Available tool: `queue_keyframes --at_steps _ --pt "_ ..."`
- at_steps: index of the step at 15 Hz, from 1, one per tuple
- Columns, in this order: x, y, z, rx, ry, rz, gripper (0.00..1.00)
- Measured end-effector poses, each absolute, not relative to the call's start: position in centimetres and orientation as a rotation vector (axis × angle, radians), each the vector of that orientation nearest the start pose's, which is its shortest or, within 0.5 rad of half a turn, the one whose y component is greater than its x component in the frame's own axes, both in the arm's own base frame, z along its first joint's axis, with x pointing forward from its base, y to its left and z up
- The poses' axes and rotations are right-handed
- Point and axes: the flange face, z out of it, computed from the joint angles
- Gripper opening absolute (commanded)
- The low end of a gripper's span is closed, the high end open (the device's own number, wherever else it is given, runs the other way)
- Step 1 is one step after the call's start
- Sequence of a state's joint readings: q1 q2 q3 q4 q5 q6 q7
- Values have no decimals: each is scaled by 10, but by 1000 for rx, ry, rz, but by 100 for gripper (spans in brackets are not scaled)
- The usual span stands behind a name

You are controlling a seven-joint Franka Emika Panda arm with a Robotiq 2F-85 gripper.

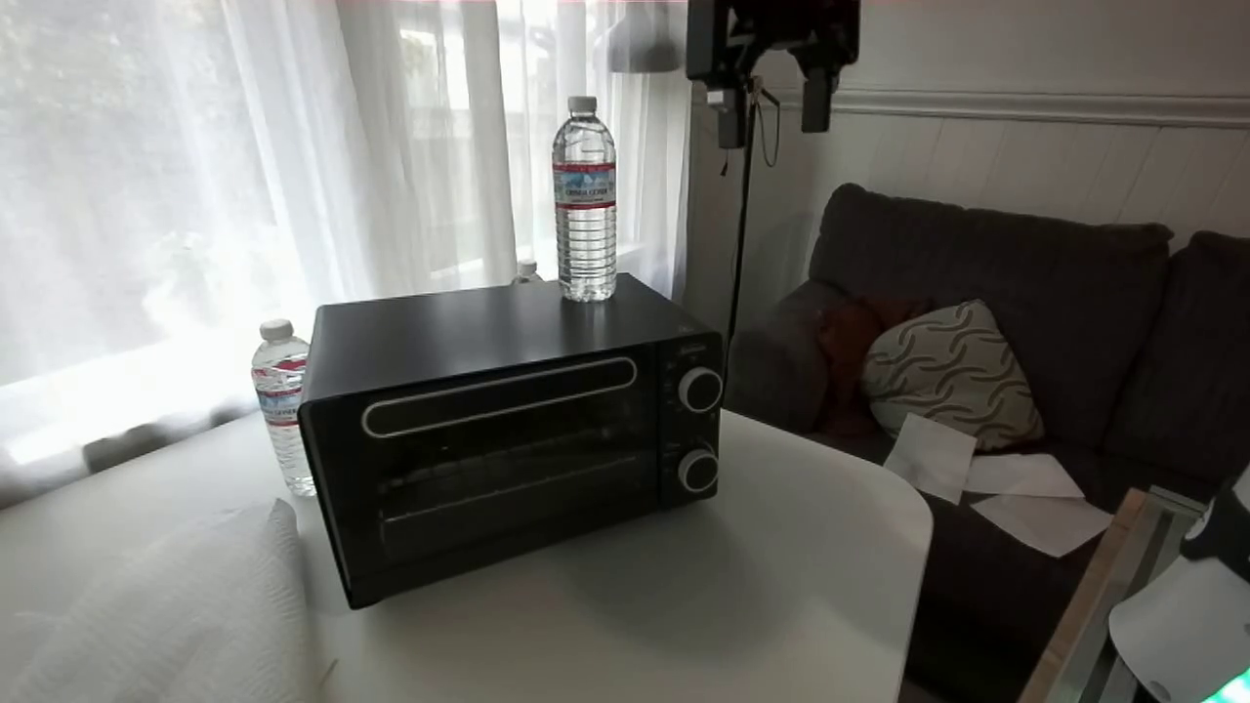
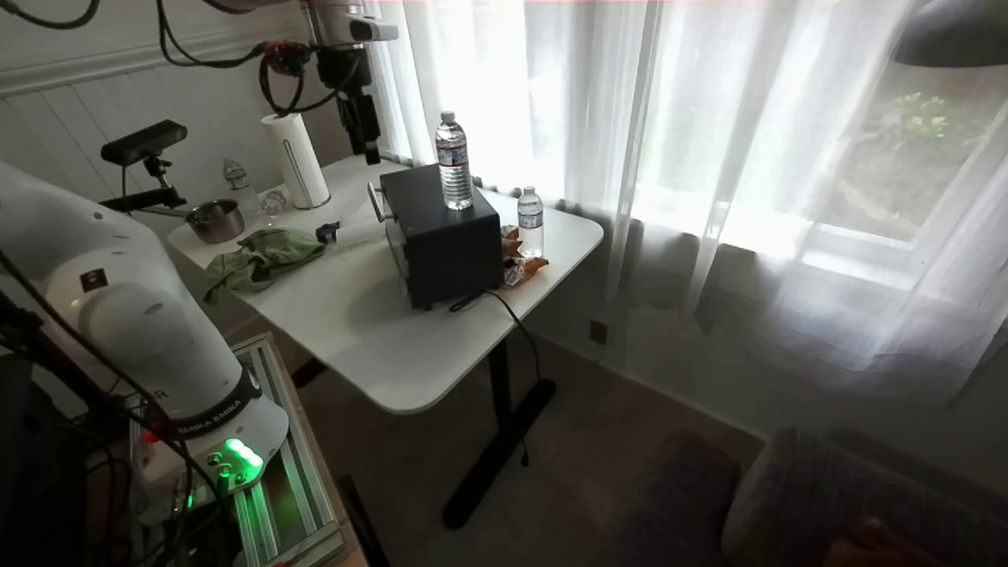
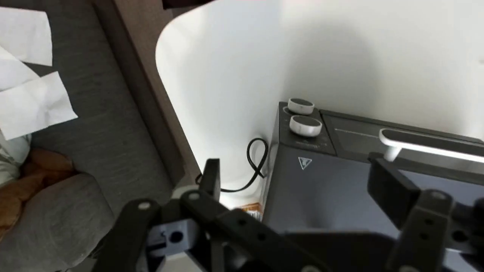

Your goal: Turn the top dial on the black oven to the left

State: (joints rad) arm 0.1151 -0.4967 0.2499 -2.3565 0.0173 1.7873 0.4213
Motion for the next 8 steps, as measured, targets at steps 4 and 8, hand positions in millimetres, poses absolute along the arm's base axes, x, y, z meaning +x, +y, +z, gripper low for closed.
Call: queue_keyframes --at_steps 4,8 --pt "343 121 474 -3185 222 180 100" --pt "330 113 430 -3118 263 233 100"
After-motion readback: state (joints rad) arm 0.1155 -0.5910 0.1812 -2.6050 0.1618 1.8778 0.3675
